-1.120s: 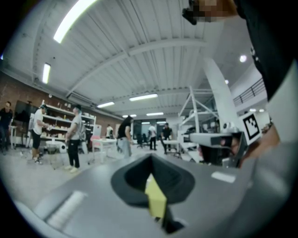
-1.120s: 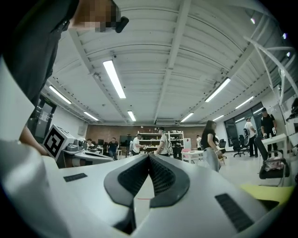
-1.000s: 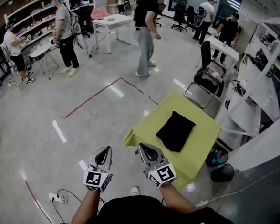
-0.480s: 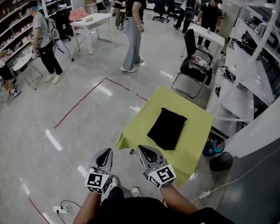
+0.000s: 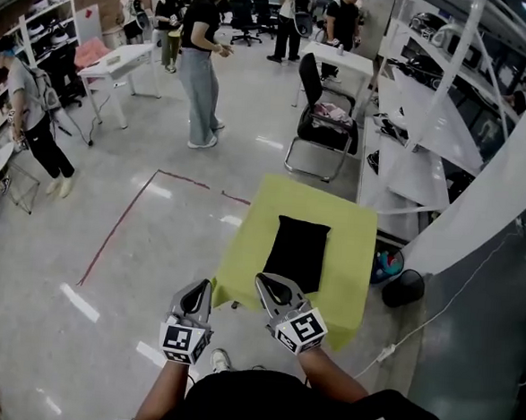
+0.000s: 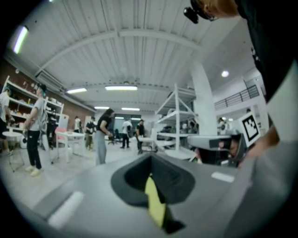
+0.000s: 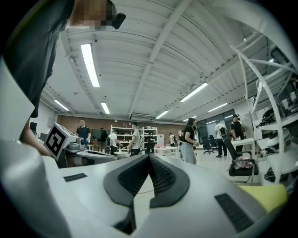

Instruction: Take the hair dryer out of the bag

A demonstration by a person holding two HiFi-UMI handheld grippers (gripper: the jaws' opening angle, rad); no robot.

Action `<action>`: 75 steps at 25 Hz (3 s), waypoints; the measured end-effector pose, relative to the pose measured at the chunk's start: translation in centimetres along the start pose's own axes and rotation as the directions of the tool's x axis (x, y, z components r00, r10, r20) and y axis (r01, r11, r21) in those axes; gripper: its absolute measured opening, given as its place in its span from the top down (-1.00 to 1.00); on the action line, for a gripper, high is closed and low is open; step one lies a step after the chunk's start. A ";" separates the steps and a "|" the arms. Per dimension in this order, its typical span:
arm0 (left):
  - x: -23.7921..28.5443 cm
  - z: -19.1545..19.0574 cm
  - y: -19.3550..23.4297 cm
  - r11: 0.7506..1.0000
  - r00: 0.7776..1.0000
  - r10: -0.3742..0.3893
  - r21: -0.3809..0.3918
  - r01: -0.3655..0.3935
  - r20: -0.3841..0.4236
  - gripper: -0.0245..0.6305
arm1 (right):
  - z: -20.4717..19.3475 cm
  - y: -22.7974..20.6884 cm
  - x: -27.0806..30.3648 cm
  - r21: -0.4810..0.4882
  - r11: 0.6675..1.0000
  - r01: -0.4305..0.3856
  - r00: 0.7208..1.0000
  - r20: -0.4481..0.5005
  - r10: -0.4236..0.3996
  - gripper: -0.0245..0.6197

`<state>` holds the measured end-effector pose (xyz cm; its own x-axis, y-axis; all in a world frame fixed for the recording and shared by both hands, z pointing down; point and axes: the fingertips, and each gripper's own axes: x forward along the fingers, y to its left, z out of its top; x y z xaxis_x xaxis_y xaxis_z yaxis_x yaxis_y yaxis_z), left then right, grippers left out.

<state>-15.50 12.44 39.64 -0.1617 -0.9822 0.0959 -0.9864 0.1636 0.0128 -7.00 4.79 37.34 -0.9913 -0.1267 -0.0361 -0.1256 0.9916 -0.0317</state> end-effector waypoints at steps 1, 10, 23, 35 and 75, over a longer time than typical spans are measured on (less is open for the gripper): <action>0.6 0.1 0.5 1.000 1.000 -0.018 0.001 0.018 0.002 0.91 | 0.0 -0.2 0.5 -0.004 1.000 0.017 1.000 0.001 -0.017 0.90; 4.3 -0.6 3.1 0.980 0.980 -0.199 -0.003 0.199 -0.007 0.91 | -1.0 -1.3 2.5 -0.013 0.980 0.197 0.980 -0.015 -0.197 0.90; 10.5 -3.0 -2.3 0.905 0.903 -0.423 0.016 0.425 -0.078 0.91 | -4.7 -7.0 -3.6 0.012 0.888 0.459 0.883 -0.117 -0.455 0.90; 17.2 -6.9 -8.1 0.863 0.852 -0.478 0.066 0.501 -0.212 0.91 | -8.6 -15.3 -6.9 0.065 0.858 0.510 0.853 -0.166 -0.494 0.90; 24.0 -32.4 -13.2 0.147 0.643 -0.308 0.632 0.761 -0.701 0.11 | -25.1 -14.8 -8.9 0.205 0.749 0.631 0.737 -0.460 -0.495 0.90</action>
<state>-5.45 -10.30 74.05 0.2202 -0.6169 0.7556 -0.2863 -0.7814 -0.5545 2.71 -8.05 63.22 -0.6868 -0.5722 0.4483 -0.7111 0.6568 -0.2509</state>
